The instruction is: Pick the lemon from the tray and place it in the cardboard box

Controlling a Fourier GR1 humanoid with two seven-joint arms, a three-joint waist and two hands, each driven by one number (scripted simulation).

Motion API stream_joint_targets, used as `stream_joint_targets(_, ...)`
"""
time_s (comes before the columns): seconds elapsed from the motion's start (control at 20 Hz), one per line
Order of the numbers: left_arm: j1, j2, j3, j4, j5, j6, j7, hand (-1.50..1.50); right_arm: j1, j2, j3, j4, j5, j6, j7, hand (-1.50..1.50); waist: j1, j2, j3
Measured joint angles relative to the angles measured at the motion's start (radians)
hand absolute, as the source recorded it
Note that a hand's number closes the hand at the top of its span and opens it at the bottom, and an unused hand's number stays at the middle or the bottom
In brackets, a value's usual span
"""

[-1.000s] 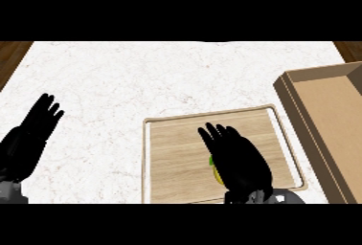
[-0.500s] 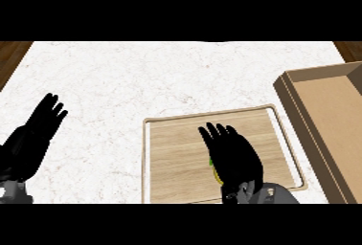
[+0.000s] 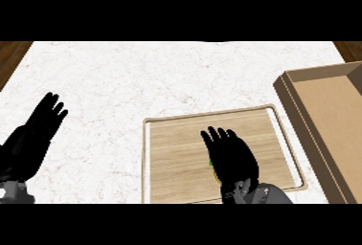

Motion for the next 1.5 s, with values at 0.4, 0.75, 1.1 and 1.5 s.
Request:
stream_joint_targets(0.4, -0.025, -0.013, 0.041, 0.045, -0.01, -0.042, -0.011, 0.0, 0.012, 0.004, -0.027, 0.064, 0.069, -0.024, -0.072, 1.5, 0.0, 0.0, 0.0)
stream_joint_targets(0.75, -0.005, -0.03, 0.046, 0.006, -0.027, -0.051, 0.006, 0.0, -0.004, -0.007, -0.03, 0.091, 0.12, -0.085, -0.182, 1.5, 0.001, 0.0, 0.0)
stream_joint_targets(1.1, -0.022, -0.047, 0.062, 0.015, -0.044, -0.06, 0.014, 0.0, -0.009, 0.006, -0.044, 0.112, 0.172, -0.102, -0.252, 1.5, 0.0, 0.0, 0.0)
stream_joint_targets(1.5, -0.033, -0.061, 0.057, 0.034, -0.062, -0.059, -0.006, 0.0, -0.091, 0.054, -0.34, 0.249, 0.162, -0.225, -0.124, 1.5, 0.005, 0.007, 0.0)
